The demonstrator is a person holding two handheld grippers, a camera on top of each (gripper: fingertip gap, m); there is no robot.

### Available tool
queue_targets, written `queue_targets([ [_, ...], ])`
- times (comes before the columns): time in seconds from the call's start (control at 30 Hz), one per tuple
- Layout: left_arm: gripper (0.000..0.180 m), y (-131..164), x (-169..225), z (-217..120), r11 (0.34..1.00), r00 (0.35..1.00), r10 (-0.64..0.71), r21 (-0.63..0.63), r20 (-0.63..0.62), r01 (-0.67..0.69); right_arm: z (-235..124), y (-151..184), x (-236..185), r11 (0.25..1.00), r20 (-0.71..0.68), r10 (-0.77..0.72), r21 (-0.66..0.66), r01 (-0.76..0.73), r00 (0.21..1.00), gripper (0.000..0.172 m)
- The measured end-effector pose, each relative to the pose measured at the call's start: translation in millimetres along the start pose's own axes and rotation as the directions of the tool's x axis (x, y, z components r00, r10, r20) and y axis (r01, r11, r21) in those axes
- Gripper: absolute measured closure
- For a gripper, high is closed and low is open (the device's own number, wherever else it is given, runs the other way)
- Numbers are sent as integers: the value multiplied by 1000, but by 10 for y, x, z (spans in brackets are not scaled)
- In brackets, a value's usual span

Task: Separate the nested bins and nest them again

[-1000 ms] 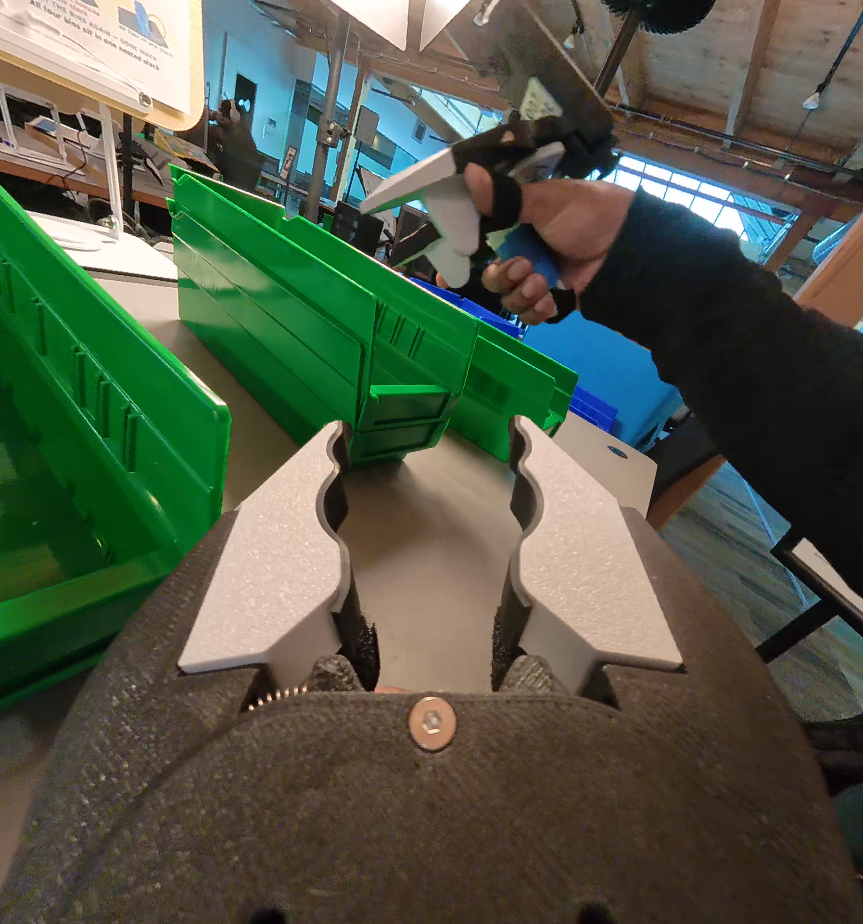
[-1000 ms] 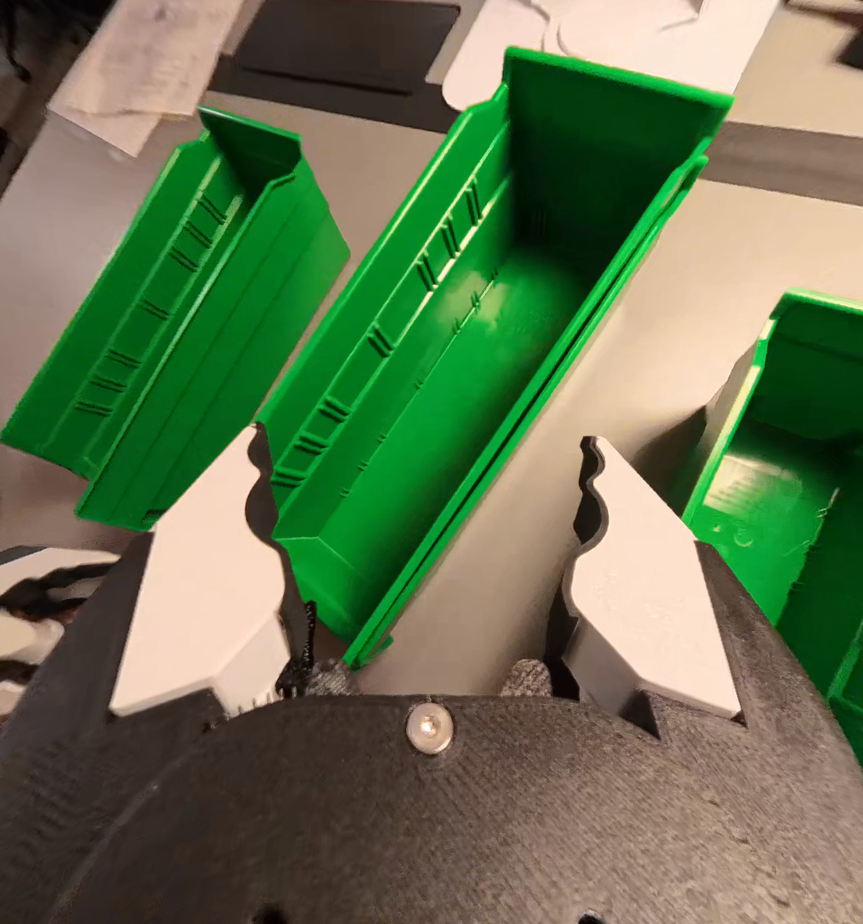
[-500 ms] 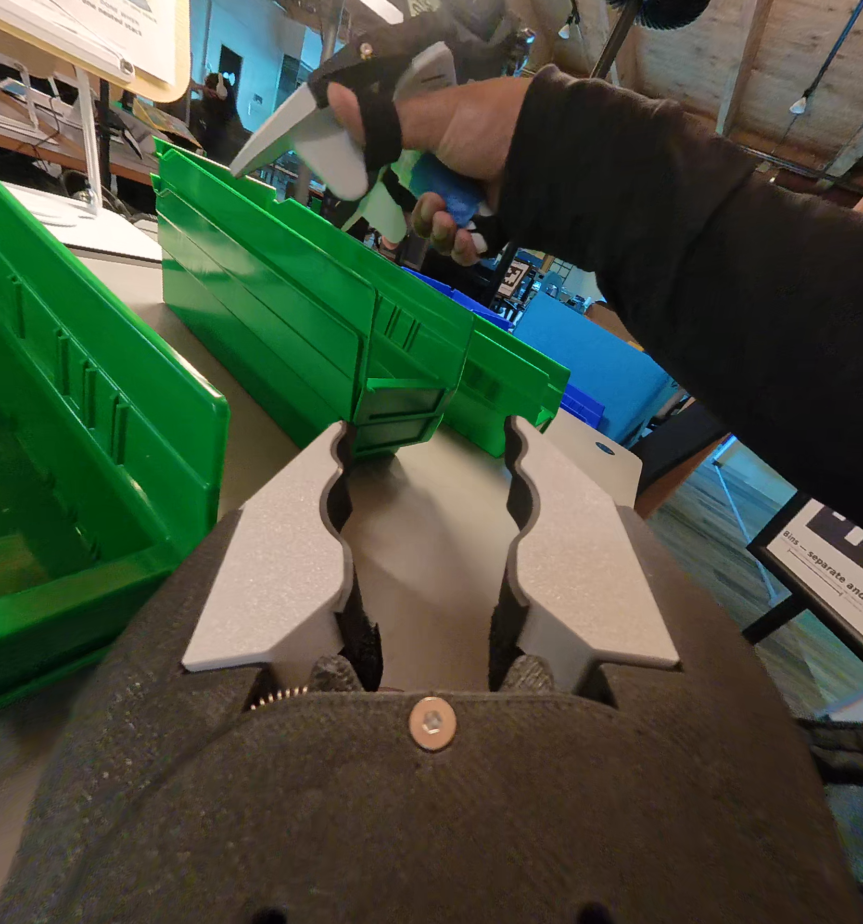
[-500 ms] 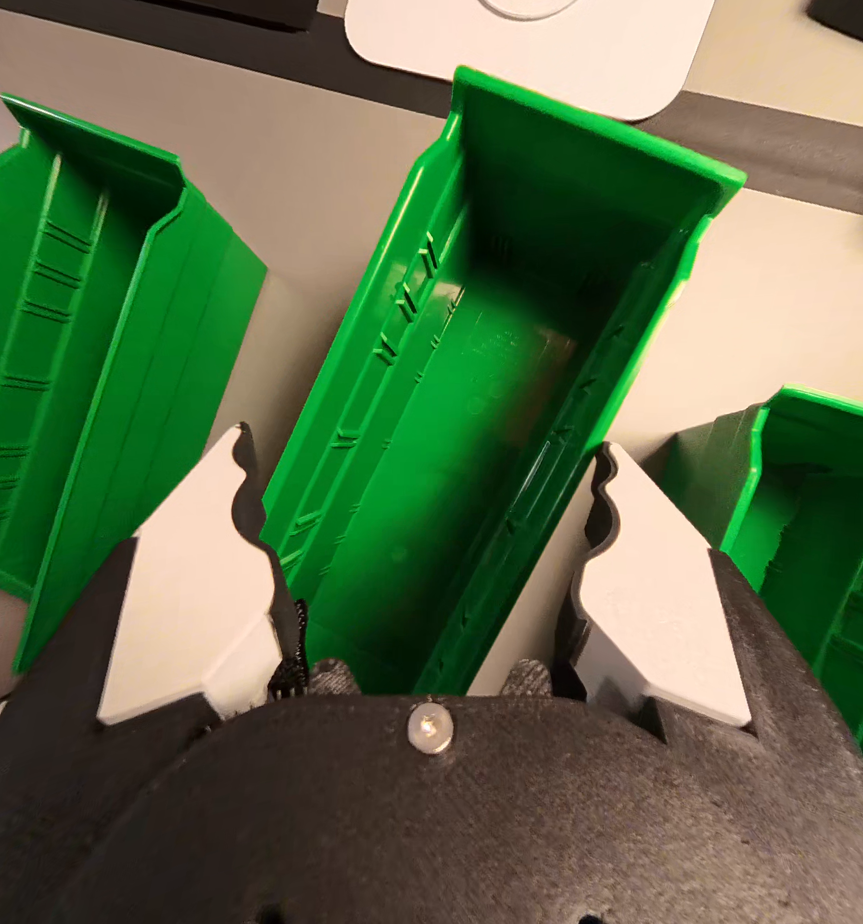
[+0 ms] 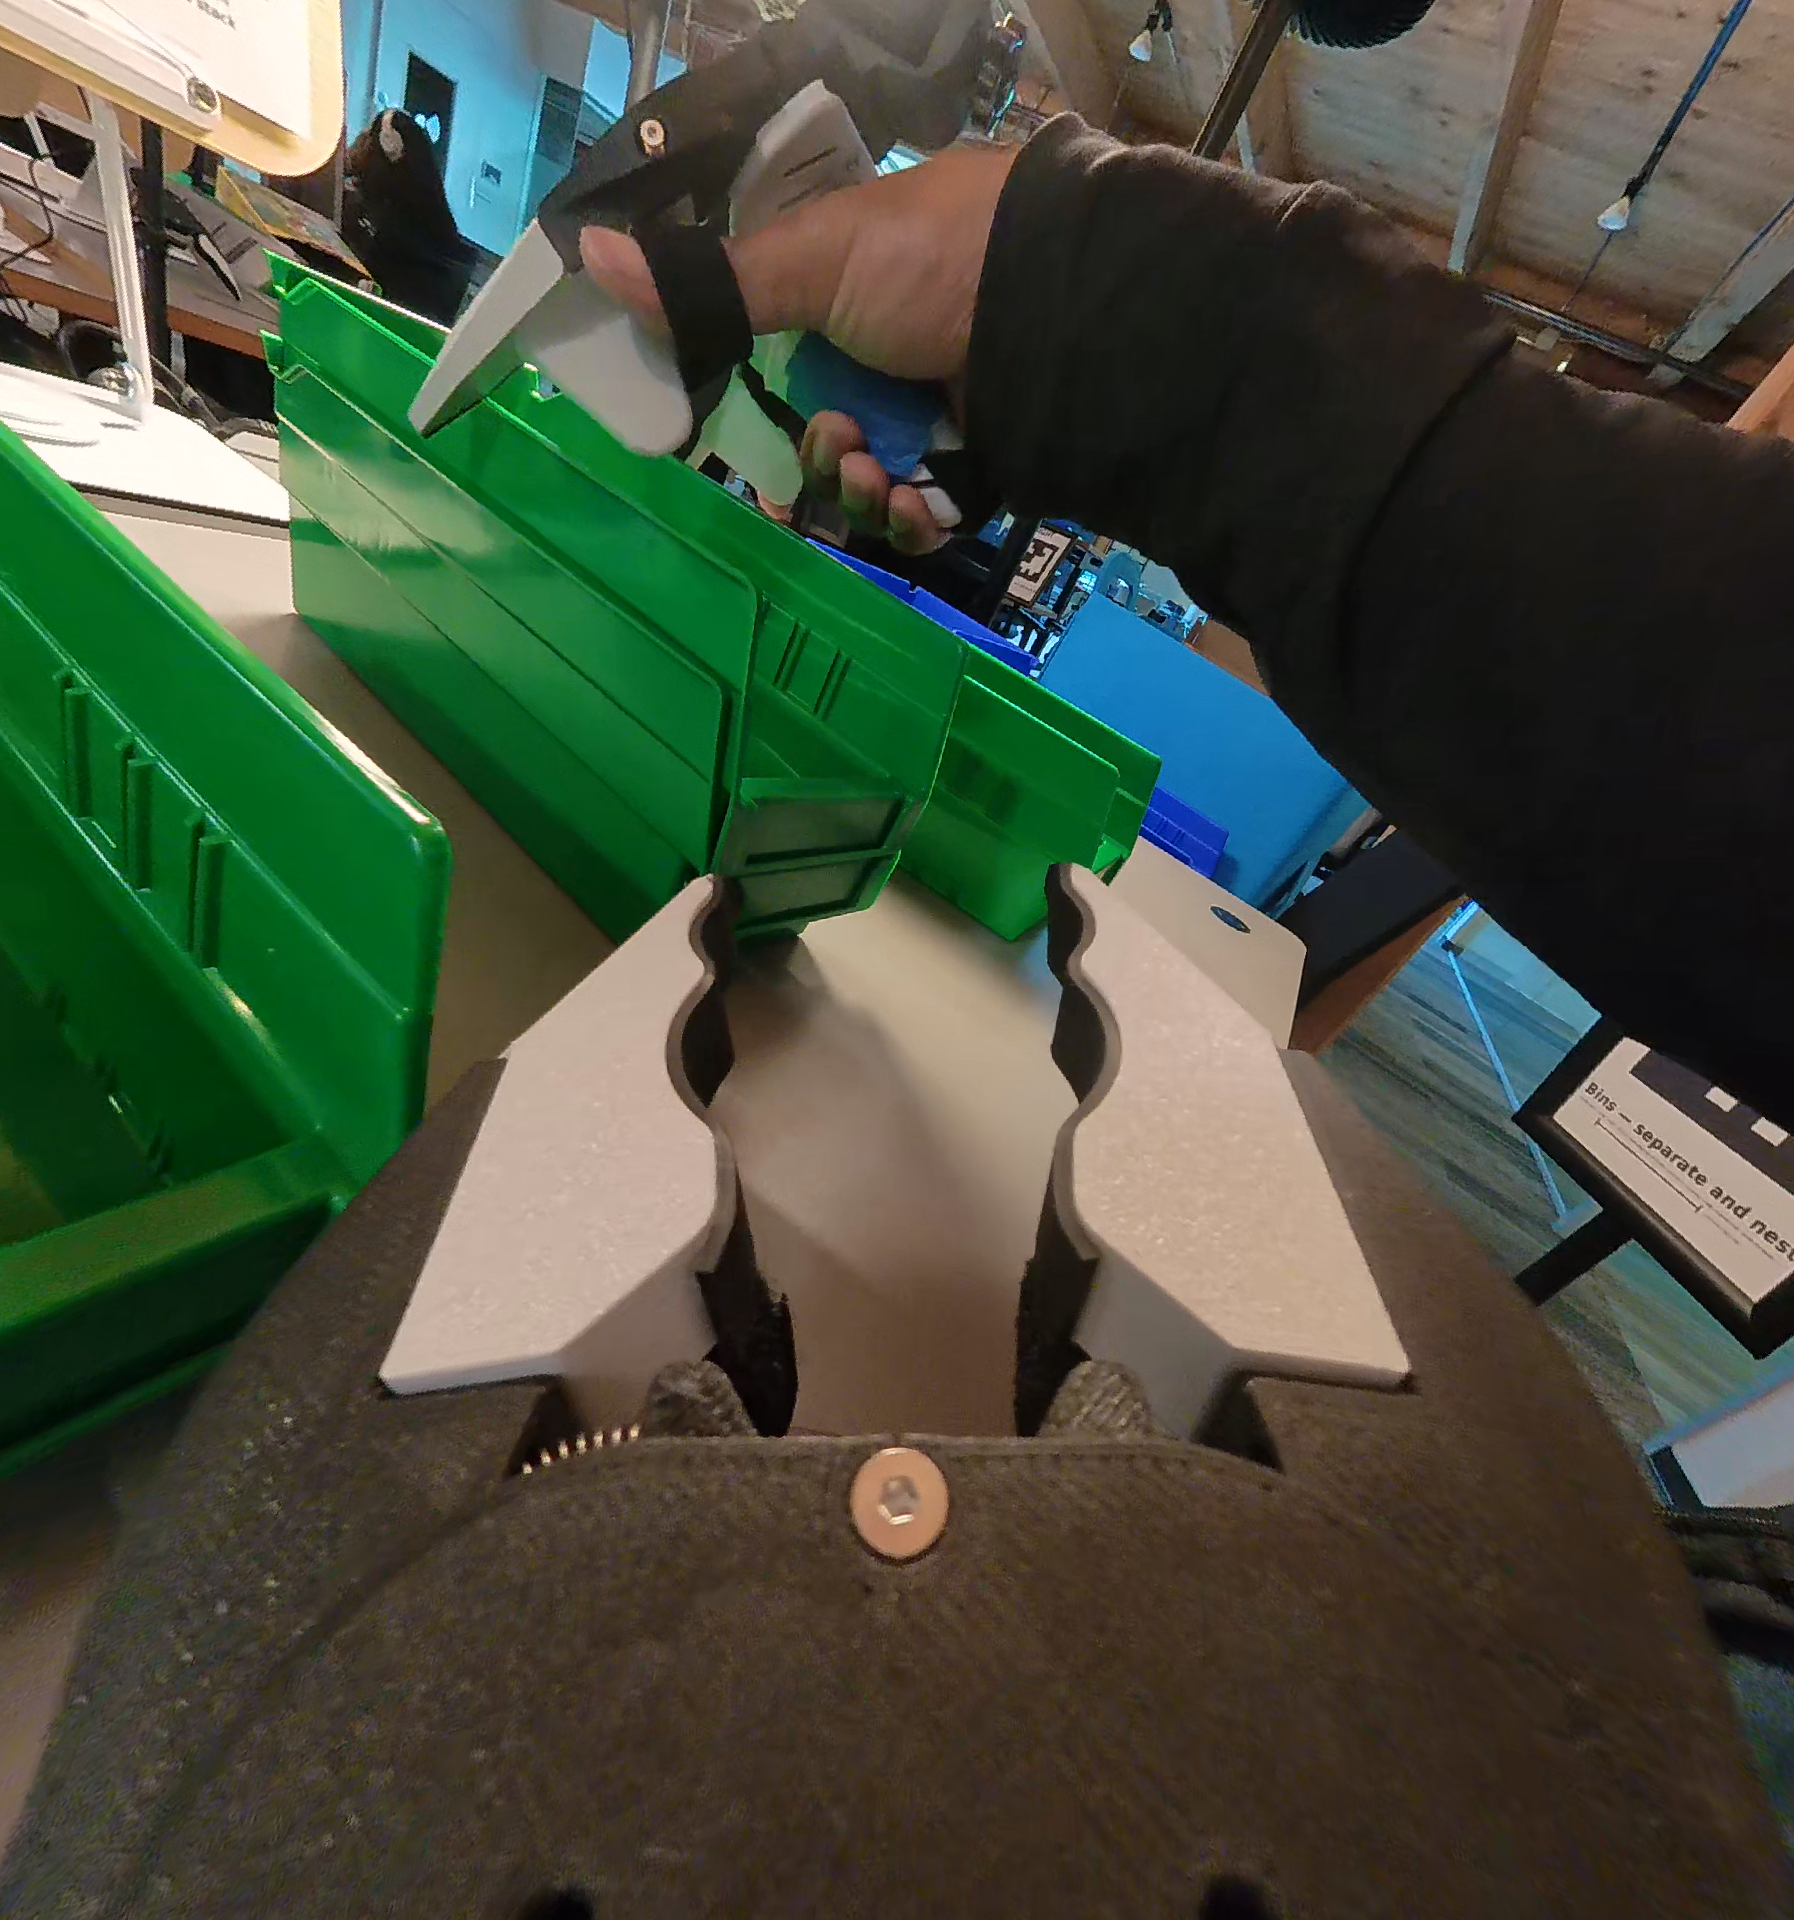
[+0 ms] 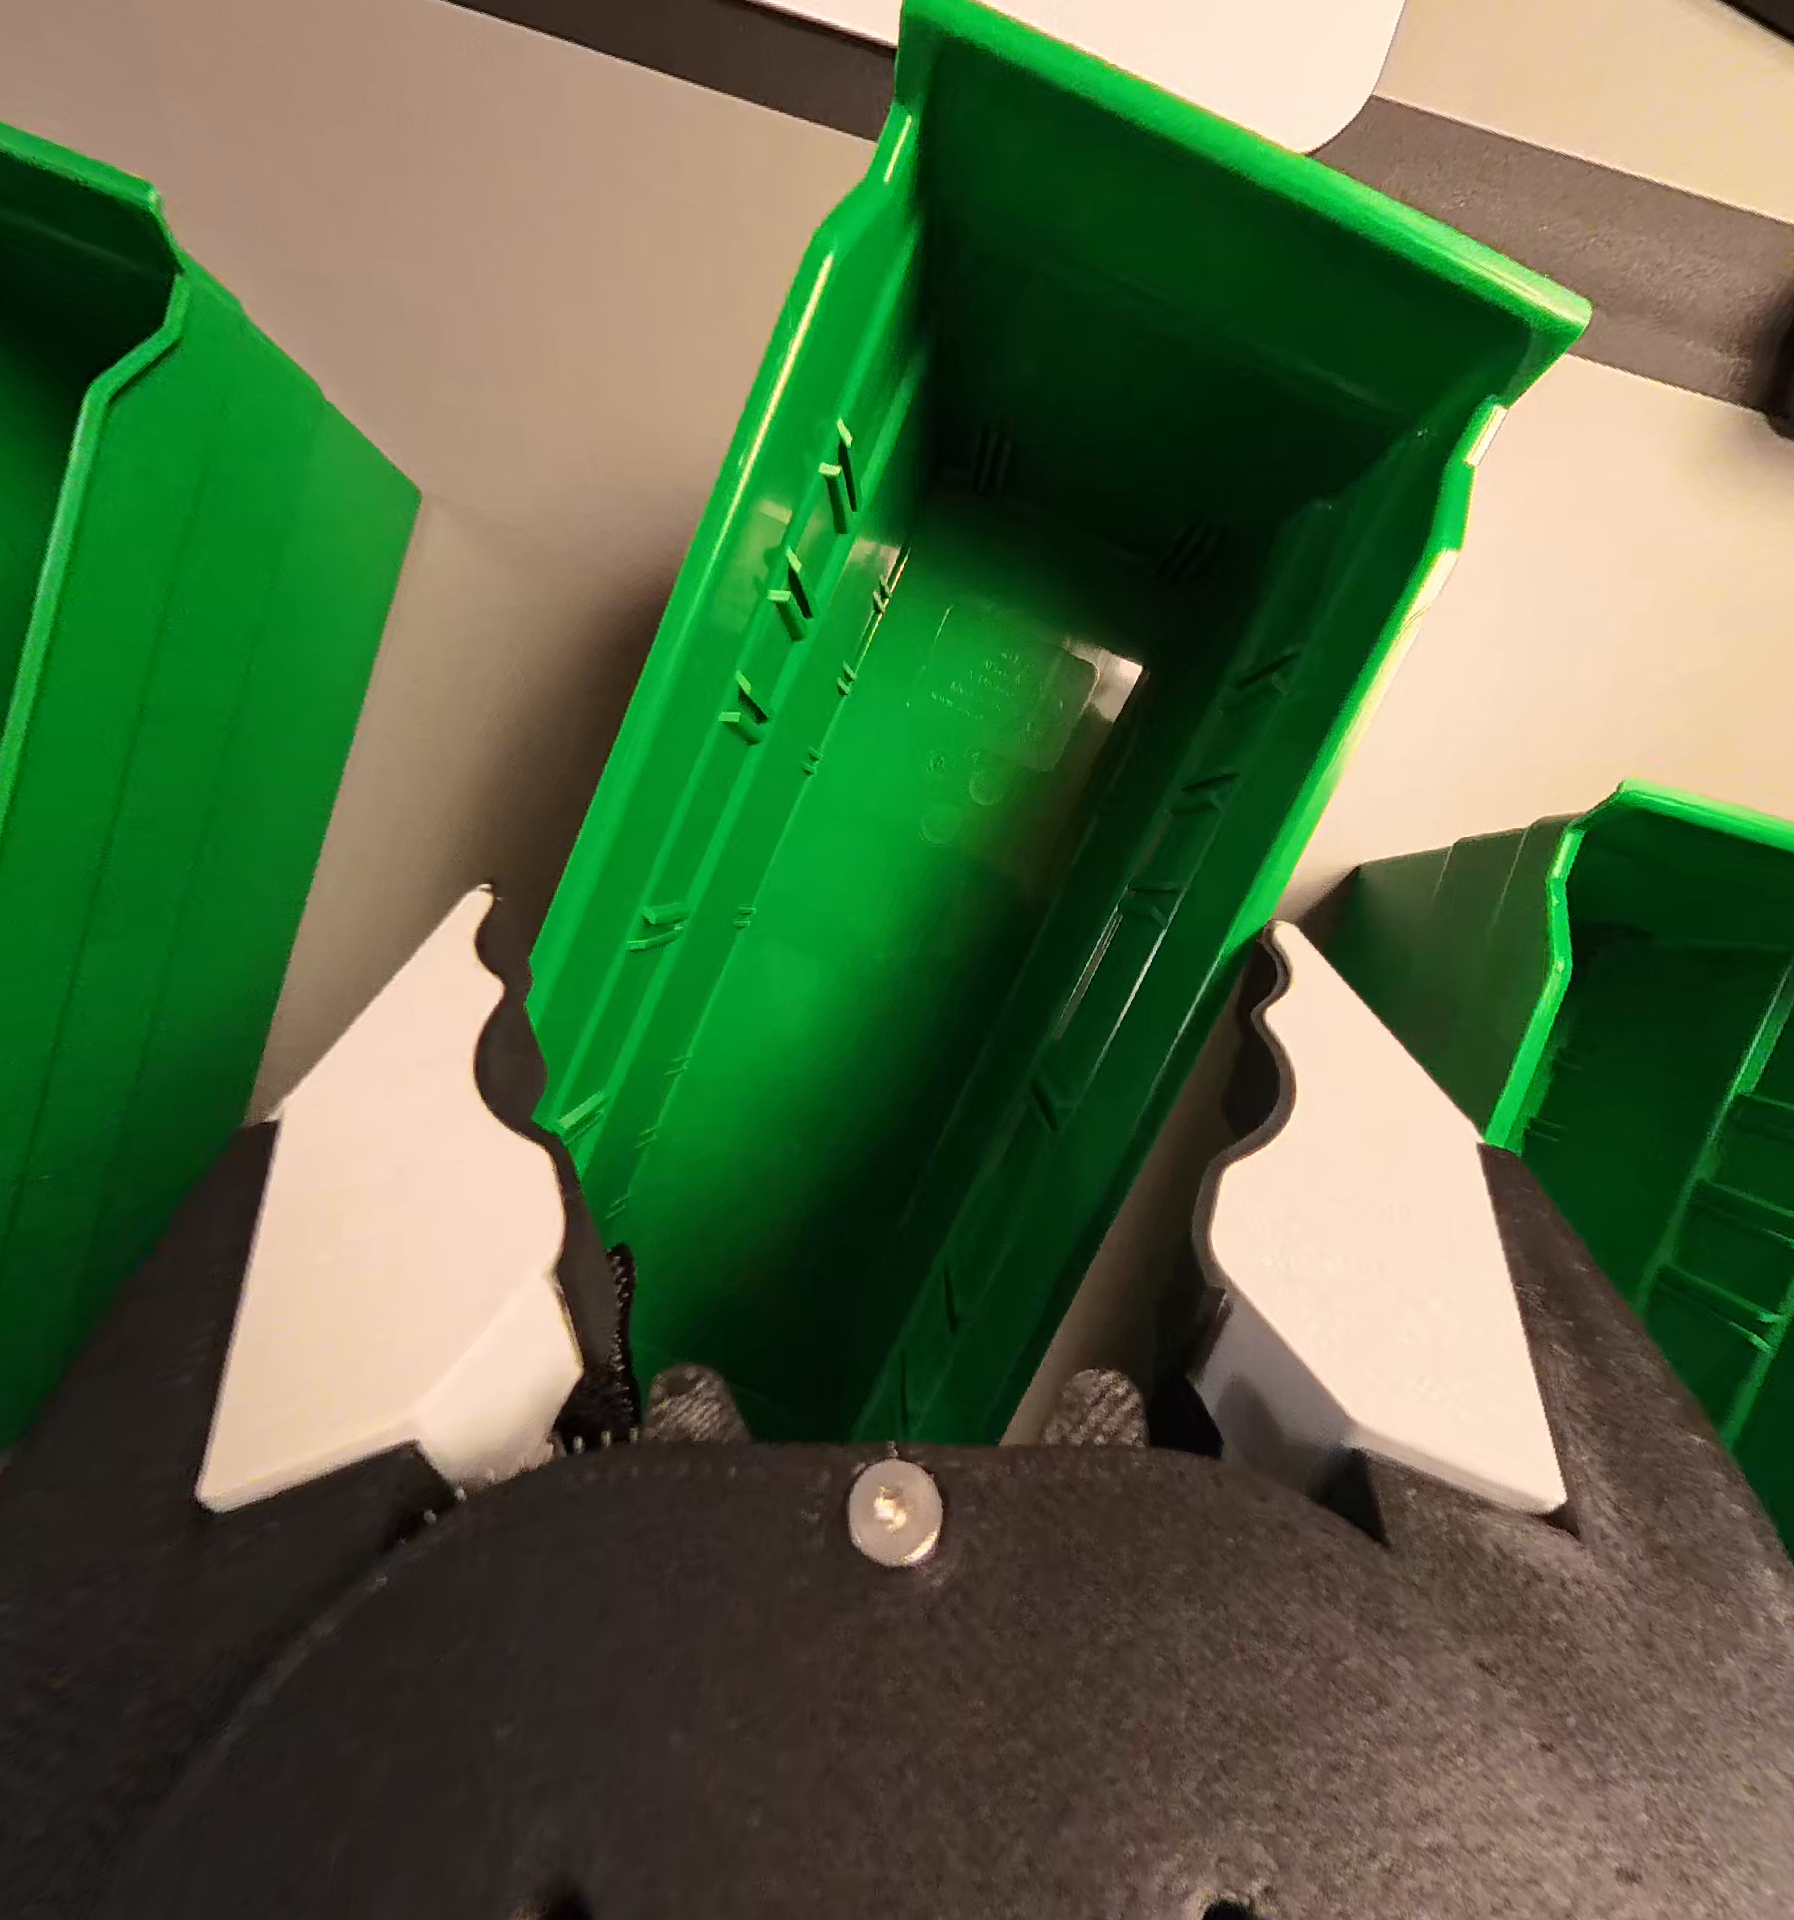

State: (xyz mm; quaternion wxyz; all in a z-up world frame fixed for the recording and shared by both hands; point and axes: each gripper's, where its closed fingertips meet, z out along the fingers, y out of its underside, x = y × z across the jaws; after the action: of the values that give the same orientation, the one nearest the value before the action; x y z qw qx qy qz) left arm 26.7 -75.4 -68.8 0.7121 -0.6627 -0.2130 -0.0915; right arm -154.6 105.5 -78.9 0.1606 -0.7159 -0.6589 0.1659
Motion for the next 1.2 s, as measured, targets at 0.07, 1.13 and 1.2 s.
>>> queue_targets([
  [0.07, 121, 1, 0, 1, 1000, 1000, 0, -1, -1, 0, -10, -4, -1, 1000, 1, -2, -1, 2, 1000, 40],
  [1.13, 123, 0, 5, 0, 1000, 1000, 6, 1, 1, -6, -145, 294, 43, 983, -39, -155, -110, 150, 987, 36],
  [1.2, 123, -4, 6, -4, 1000, 1000, 6, 4, 0, -6, -101, 382, 46, 974, -43, -178, -151, 170, 983, 28],
])
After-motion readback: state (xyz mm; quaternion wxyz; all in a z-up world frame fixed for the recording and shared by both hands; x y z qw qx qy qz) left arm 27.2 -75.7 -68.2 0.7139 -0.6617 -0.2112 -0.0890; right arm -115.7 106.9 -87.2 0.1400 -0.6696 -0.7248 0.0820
